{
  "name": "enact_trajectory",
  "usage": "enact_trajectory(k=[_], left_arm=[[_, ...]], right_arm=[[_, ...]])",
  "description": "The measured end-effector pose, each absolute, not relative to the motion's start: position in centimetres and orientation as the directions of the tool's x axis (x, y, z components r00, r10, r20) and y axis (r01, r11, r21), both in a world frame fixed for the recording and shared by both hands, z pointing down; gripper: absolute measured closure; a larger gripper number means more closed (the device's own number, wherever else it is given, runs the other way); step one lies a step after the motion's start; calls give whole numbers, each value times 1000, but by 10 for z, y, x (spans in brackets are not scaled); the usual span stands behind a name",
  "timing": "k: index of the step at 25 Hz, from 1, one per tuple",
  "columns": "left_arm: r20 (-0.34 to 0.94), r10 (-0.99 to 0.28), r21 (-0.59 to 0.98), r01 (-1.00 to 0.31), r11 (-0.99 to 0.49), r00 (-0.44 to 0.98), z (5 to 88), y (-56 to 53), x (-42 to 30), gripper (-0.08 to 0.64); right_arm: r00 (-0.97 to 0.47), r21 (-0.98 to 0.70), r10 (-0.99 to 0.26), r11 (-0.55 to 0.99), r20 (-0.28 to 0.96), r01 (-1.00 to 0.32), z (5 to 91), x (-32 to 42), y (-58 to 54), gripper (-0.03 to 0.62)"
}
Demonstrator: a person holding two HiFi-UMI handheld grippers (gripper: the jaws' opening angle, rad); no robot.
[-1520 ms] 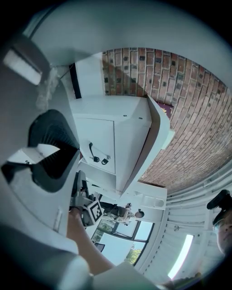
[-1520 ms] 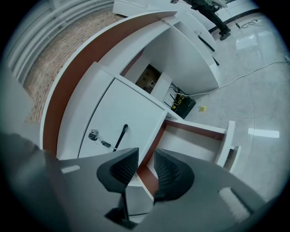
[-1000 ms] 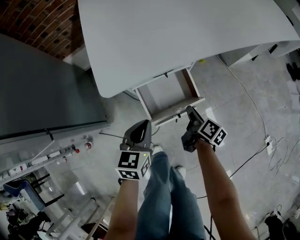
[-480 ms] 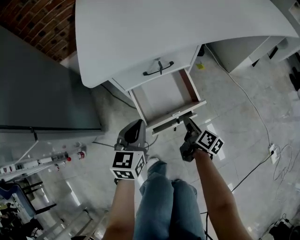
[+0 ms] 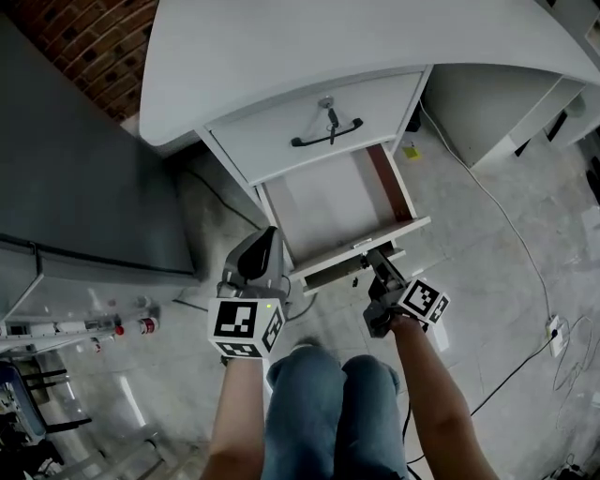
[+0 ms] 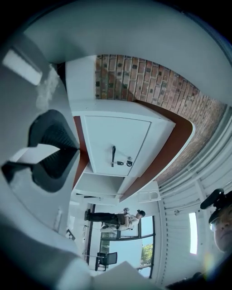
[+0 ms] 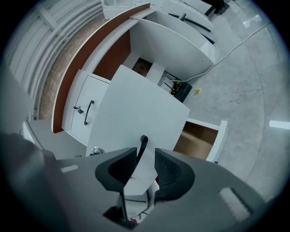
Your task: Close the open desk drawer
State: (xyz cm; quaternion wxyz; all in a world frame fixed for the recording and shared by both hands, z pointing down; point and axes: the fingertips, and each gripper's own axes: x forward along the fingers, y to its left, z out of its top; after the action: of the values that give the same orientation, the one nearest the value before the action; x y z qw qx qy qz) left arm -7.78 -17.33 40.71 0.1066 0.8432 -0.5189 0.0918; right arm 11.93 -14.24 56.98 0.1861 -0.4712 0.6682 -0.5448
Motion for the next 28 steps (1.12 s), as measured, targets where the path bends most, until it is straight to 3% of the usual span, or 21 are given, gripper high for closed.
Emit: enact_trajectory(k=[8,9,13,28], left_arm=[[143,-902,14,-912,-410,408,404,-195,-83,561],[138,-904,8,-913,-407,405,406,-197,-83,561],[120,-917,-14,-923,-386,381,412,-202,-90,561],[50,-942,-71,-940,-334,331,398,-204,-92,561]], right_arm=[[-583,-926,-809,163,71,-340,572,112,-157,476],[-586,-928,-808,179,51,-328,571,111,-158,453],[-588,-912,-809,249,-11,-325,562,108,-159,511],[-629,-898,-775,313,-53,-310,560,107,-159,526]])
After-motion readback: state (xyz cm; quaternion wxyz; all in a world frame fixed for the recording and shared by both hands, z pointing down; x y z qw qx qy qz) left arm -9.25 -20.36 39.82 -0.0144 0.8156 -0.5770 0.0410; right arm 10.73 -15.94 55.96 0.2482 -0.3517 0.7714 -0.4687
